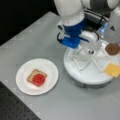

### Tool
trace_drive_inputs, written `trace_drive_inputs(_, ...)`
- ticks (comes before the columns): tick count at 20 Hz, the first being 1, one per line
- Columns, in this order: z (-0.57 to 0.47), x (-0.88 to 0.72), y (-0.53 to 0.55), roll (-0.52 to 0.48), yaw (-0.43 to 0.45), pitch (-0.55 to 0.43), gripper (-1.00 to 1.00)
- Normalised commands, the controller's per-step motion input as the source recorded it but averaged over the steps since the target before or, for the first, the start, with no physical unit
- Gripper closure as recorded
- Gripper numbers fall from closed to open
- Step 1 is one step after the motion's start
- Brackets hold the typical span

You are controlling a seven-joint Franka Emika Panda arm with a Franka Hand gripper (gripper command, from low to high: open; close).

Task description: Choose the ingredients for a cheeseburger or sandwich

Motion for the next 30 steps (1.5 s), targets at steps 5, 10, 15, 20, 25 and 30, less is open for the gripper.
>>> trace_drive_inputs(5, -0.16, -0.38, 0.17, -0.365, 0.069, -0.222, -1.00)
trace_drive_inputs(10, -0.19, -0.33, 0.04, -0.338, 0.136, -0.237, -1.00)
trace_drive_inputs(15, -0.19, -0.26, 0.03, -0.240, 0.128, -0.237, -1.00)
trace_drive_inputs(20, -0.17, -0.23, 0.07, -0.172, 0.062, -0.224, -1.00)
trace_drive_inputs(25, -0.13, -0.21, 0.12, -0.150, 0.031, -0.224, -1.00)
trace_drive_inputs(30, -0.12, -0.22, 0.11, -0.159, 0.013, -0.215, -1.00)
